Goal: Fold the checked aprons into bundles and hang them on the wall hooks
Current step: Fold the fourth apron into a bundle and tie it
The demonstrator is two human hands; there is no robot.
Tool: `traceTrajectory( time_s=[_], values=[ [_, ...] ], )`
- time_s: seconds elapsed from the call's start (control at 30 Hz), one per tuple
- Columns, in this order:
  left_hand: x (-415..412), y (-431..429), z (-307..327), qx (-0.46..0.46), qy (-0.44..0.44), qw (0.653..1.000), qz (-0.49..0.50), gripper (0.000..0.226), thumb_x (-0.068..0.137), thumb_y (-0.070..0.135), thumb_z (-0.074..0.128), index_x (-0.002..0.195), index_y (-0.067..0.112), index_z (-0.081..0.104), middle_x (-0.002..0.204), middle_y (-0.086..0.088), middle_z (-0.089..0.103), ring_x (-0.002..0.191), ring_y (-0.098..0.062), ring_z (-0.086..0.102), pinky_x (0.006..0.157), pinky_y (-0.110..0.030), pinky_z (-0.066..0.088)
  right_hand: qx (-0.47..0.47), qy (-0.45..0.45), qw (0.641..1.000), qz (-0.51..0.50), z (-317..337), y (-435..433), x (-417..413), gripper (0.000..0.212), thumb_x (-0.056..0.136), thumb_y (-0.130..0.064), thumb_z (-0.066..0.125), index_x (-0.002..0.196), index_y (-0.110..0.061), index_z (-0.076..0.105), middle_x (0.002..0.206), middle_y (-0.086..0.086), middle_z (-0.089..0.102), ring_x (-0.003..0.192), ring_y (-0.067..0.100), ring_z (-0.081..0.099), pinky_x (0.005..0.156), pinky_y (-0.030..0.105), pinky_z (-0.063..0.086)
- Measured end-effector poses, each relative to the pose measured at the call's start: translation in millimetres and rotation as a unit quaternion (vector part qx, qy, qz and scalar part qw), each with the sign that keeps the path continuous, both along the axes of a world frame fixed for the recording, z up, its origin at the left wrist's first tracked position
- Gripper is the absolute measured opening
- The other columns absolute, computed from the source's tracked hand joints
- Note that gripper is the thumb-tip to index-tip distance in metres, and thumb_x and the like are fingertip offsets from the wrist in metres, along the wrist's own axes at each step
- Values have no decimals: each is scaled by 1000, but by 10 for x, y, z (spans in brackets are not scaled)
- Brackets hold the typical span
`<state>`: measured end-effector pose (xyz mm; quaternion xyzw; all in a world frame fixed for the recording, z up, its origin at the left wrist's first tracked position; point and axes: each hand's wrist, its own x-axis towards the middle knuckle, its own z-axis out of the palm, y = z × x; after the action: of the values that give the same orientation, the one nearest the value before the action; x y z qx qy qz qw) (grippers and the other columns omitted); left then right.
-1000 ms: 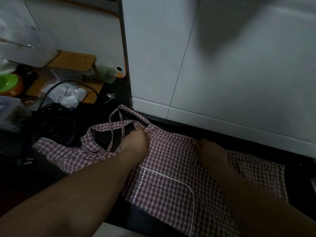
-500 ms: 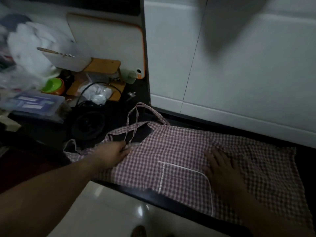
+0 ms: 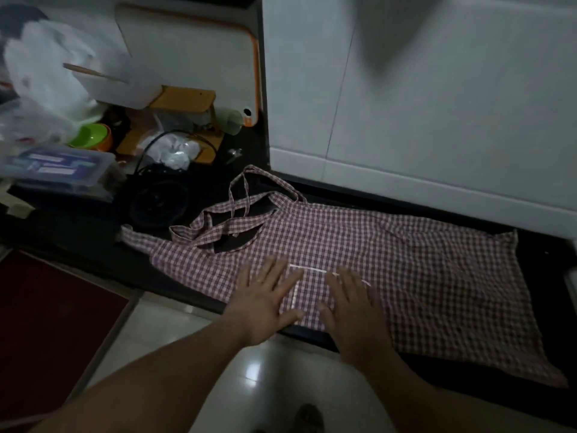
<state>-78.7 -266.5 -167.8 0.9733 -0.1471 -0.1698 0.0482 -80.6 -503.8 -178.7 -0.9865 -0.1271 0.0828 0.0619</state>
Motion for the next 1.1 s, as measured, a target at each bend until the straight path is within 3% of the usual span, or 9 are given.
traceTrajectory(
  time_s=[0.13,0.4,0.47,0.57,0.63,0.8,0.87,0.93,1.1],
  values=[
    [-44,443,-82,7,-38,999,-34,89,88,91,7,158,45,-25,168,3,-29,155,-21,-30,124,-60,-15,-12,-19,998,-60,-61,-345,-110,73,99,-65,18,162,-28,20,170,3,20,158,24,12,126,56,8],
    [-93,1150,-122,11,-55,998,5,91,85,89,-7,164,45,4,174,6,-5,158,-18,-12,121,-51,-17,-101,53,976,-184,-209,-1566,-543,85,93,-70,0,164,-27,17,173,8,-1,157,33,0,119,67,12],
    [-46,1057,-81,12,-72,997,20,89,90,83,4,164,37,22,174,1,7,160,-22,0,123,-54,-6,-74,23,963,-258,-81,-1799,-603,87,94,-69,3,163,-18,19,171,12,13,156,35,13,119,67,16],
    [-7,464,66,-55,-183,981,17,69,97,64,29,136,15,60,154,-13,45,145,-31,40,118,-55,17,-14,-51,967,-251,70,-1834,-584,80,100,-62,27,150,-3,45,154,24,45,140,44,44,113,67,32],
    [42,-112,106,-93,-194,976,-28,64,99,59,32,142,17,54,152,-10,45,143,-31,43,118,-57,21,-5,-78,981,-180,7,-1780,-615,73,103,-59,29,147,-6,52,148,22,53,135,43,51,108,62,41],
    [247,-1265,-36,-57,-61,995,-59,68,102,70,15,163,43,0,174,-2,-2,160,-24,-8,123,-61,-8,-8,-47,963,-266,-26,-1951,-716,71,98,-60,34,142,-9,54,146,15,56,132,37,53,108,57,42],
    [342,-1518,-72,-47,-61,995,-66,71,100,74,11,163,44,-1,174,-2,-4,160,-22,-11,123,-63,-9,-5,-118,954,-276,87,-2066,-581,51,98,-56,37,100,-13,65,103,11,68,94,31,65,84,45,52],
    [418,-1626,-115,-42,-61,995,-69,72,99,76,11,163,45,3,175,0,-3,160,-21,-10,123,-62,-9,34,-162,948,-273,233,-2185,-290,39,99,-49,38,77,-20,52,79,3,58,73,25,58,70,39,49],
    [536,-1617,-228,-46,-93,991,-87,70,100,77,16,163,46,12,174,1,7,160,-19,-4,125,-62,-3,119,-97,927,-342,374,-2635,752,25,102,-32,45,86,-16,54,96,9,61,90,29,61,80,44,55]
  ],
)
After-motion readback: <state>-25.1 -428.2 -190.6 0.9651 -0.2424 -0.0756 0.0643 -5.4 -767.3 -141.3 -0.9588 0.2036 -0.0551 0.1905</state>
